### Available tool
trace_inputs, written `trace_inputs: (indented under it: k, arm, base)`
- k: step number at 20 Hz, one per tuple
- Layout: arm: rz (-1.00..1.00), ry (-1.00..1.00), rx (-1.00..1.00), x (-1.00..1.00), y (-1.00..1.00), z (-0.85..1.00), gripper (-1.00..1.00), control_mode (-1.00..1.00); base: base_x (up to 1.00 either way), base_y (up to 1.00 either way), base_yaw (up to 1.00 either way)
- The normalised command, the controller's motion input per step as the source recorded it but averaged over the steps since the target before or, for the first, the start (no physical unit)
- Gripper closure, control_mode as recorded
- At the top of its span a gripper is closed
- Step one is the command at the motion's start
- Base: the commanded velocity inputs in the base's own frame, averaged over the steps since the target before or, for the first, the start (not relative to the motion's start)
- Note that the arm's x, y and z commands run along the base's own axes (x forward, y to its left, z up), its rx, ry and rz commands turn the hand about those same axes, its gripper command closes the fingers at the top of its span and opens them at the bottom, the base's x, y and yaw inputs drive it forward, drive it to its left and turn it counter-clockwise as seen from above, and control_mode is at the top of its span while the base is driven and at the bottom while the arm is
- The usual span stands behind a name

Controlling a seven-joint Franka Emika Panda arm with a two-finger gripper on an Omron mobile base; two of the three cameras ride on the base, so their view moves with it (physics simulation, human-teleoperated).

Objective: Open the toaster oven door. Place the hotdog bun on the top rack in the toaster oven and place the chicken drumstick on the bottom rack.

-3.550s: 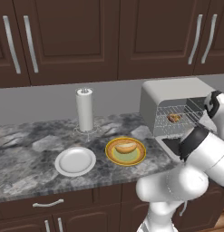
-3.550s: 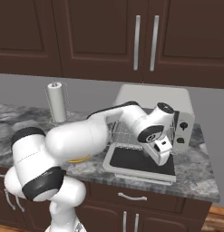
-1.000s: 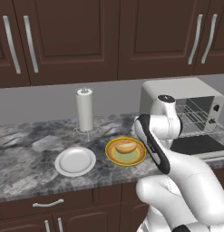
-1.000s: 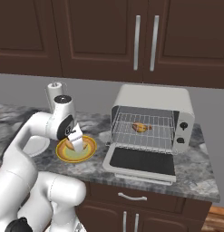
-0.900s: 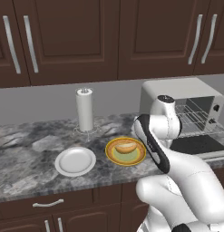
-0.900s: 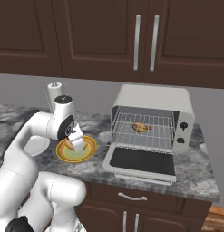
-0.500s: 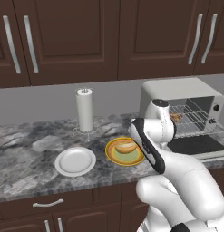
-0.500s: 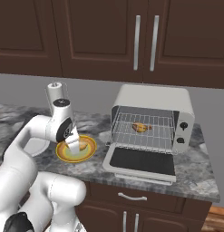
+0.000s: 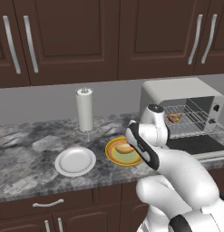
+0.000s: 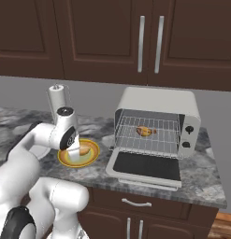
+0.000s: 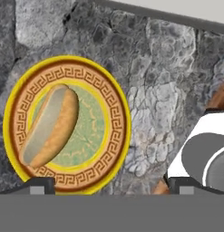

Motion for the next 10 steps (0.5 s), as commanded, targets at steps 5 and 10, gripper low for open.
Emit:
trace_inputs:
  k: [5, 10]
  arm:
    - [-0.06, 0.00, 0.08, 0.34, 0.00, -0.17, -1.00, -1.00]
    - [-0.04, 0.00, 0.04, 0.32, 0.00, -0.18, -1.00, -1.00]
  base:
    - [0.00, 0.00, 0.00]
    - [0.00, 0.00, 0.00]
